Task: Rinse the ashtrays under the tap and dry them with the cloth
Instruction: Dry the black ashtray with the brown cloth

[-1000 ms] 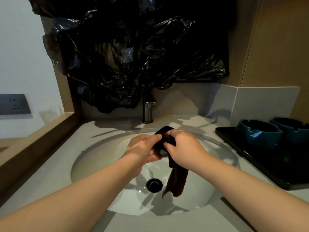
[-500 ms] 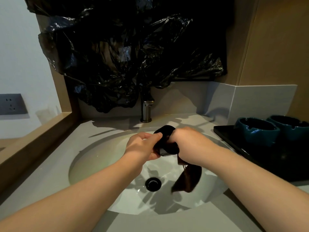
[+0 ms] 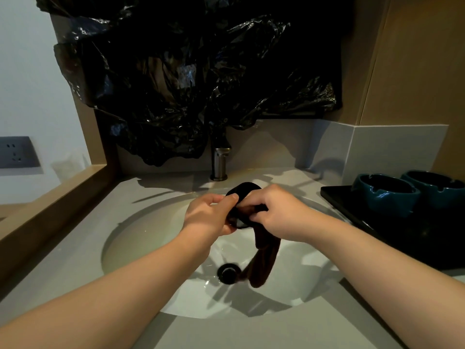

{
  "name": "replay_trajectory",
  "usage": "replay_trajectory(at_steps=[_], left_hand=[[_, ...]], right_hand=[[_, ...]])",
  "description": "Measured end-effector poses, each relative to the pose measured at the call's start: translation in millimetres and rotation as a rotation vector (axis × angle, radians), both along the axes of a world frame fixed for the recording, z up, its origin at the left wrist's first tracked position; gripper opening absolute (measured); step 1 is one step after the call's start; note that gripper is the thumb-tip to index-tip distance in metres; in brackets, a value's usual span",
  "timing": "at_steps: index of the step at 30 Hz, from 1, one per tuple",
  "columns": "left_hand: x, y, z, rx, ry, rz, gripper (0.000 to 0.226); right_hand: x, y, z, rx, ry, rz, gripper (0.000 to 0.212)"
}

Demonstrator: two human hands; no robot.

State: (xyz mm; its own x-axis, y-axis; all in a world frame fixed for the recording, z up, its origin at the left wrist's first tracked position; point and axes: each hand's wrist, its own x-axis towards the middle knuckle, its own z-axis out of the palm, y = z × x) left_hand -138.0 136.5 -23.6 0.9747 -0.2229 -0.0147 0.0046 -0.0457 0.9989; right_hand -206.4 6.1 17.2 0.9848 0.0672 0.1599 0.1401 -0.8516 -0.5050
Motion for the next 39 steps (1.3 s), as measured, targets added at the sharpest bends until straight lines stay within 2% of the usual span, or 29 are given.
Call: replay_trajectory(at_steps=[4, 6, 8, 11, 13, 14, 16, 18, 20, 23, 27, 30, 33, 35, 39], left_hand=[[-5.1, -4.0, -0.5, 0.038, 0.002, -0.007, 0.018], [-7.0, -7.4, 1.7, 0.038, 0.016, -0.028, 0.016], [-6.9, -8.1, 3.0, 0.017, 0.046, -0.052, 0.015], [-2.4, -2.2, 2.7, -0.06, 0.105, -0.087, 0.014], [0.9, 2.2, 2.8, -0.12, 0.148, -0.096, 0.018], [1.9, 3.5, 3.0, -0.148, 0.168, -0.099, 0.023], [2.7, 4.1, 3.5, -0.178, 0.197, -0.102, 0.034], [2.7, 4.0, 3.3, -0.17, 0.205, -0.11, 0.035], [2.1, 3.9, 2.8, -0.134, 0.207, -0.136, 0.034], [-1.6, 2.5, 3.5, -0.053, 0.16, -0.183, 0.027], [-3.8, 1.5, 6.2, -0.04, 0.107, -0.134, 0.02], [-5.3, -0.7, 7.1, -0.051, 0.066, -0.042, 0.009], [-10.2, -3.2, 6.5, -0.077, 0.011, -0.012, 0.011], [-11.6, -3.5, 5.3, -0.086, -0.015, -0.006, 0.004], [-9.7, -2.2, 3.7, -0.083, -0.042, 0.01, 0.008]], right_hand=[[-6.9, 2.3, 2.5, -0.277, 0.067, 0.003, 0.037], [-10.2, 7.3, 7.2, -0.406, 0.049, -0.071, 0.022], [-12.4, 8.7, 16.3, -0.442, 0.017, -0.175, 0.011], [-13.4, -9.0, 28.7, -0.288, -0.074, -0.392, 0.024], [-12.7, -26.3, 29.1, -0.111, -0.289, -0.476, 0.024], [-12.5, -31.8, 27.5, -0.035, -0.379, -0.477, 0.023], [-11.8, -34.6, 22.9, 0.066, -0.433, -0.406, 0.027], [-9.9, -28.5, 16.5, 0.078, -0.403, -0.278, 0.038], [-9.4, -17.2, 10.5, 0.005, -0.326, -0.142, 0.039], [-3.4, -6.7, 0.0, -0.308, -0.237, 0.013, 0.043], [5.2, -3.8, -2.5, -0.507, -0.169, -0.034, 0.035], [8.3, 3.2, -0.9, -0.503, -0.076, -0.143, 0.028], [7.3, 6.1, -2.4, -0.458, -0.009, -0.187, 0.022], [5.6, 3.7, -3.6, -0.362, 0.033, -0.177, 0.019], [2.5, -0.1, -1.2, -0.147, 0.086, -0.093, 0.018]])
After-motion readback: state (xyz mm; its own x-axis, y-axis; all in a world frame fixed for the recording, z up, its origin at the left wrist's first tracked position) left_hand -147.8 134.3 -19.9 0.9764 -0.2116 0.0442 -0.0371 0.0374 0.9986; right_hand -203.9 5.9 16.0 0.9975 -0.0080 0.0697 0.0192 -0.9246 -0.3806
